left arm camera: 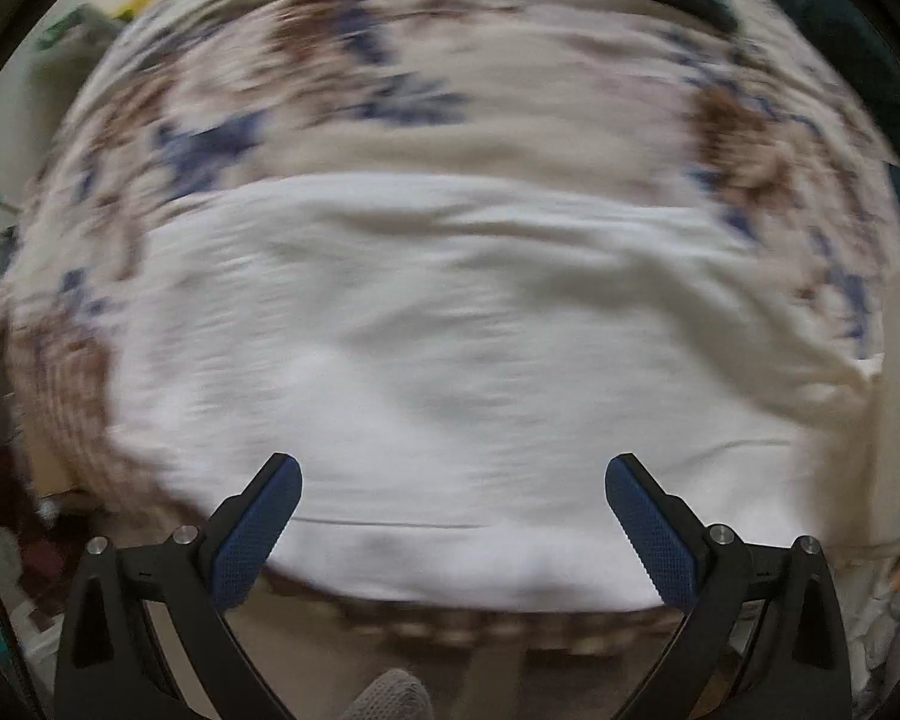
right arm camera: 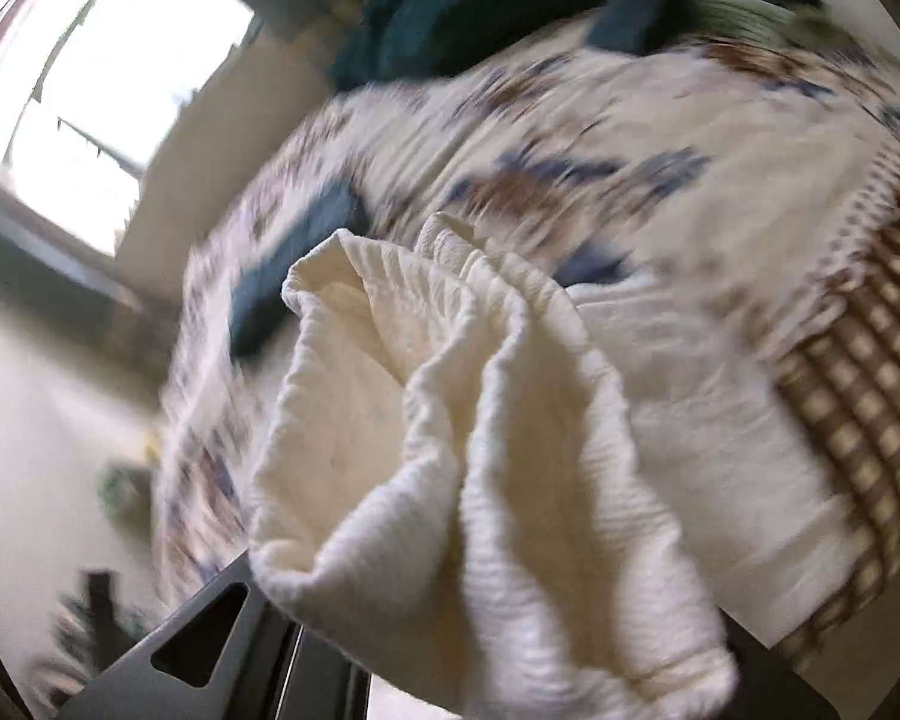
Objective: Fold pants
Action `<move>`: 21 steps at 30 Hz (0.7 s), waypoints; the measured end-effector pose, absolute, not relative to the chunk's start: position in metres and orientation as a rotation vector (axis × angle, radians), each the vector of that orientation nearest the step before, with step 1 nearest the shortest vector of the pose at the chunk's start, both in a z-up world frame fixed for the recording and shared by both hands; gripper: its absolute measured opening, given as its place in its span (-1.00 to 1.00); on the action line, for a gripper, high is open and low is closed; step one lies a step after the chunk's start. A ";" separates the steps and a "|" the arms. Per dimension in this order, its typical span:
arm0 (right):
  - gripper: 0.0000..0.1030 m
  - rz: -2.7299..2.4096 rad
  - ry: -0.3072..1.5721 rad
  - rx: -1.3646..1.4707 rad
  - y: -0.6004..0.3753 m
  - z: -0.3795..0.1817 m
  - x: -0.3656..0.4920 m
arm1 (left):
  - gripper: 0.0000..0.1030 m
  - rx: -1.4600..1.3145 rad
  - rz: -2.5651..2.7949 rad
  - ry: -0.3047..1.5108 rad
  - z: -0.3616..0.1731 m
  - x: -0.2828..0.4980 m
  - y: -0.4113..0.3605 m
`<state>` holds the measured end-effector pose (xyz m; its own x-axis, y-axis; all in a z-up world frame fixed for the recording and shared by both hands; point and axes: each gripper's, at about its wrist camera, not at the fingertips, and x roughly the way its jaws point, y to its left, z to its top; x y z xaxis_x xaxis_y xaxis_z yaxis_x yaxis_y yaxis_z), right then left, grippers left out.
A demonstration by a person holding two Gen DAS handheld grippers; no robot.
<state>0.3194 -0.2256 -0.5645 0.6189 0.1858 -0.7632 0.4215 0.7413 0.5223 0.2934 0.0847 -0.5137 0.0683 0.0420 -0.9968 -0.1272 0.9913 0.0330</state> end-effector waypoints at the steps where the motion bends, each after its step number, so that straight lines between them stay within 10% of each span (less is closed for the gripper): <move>1: -0.90 -0.138 0.940 0.715 -0.200 -0.572 0.326 | 1.00 -0.070 0.148 1.503 -0.516 0.289 0.100; 10: -0.69 0.016 1.275 0.308 -0.035 -0.647 0.345 | 1.00 -0.121 0.219 1.486 -0.515 0.285 0.158; 11: -0.54 0.037 1.298 0.292 -0.028 -0.649 0.338 | 1.00 -0.139 0.217 1.482 -0.514 0.288 0.158; 13: 0.73 0.166 1.322 0.323 -0.028 -0.645 0.336 | 1.00 -0.162 0.212 1.475 -0.507 0.293 0.161; 14: 0.84 0.244 1.339 0.393 -0.033 -0.638 0.334 | 1.00 -0.180 0.199 1.470 -0.504 0.298 0.158; 21: 0.84 0.158 1.305 0.757 -0.158 -0.595 0.306 | 1.00 -0.255 -0.016 1.524 -0.511 0.329 0.080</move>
<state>0.3064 -0.1580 -0.5953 0.2899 0.5105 -0.8095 0.3020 0.7539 0.5835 0.3293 0.0801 -0.5111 0.0524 -0.1691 -0.9842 -0.1479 0.9734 -0.1751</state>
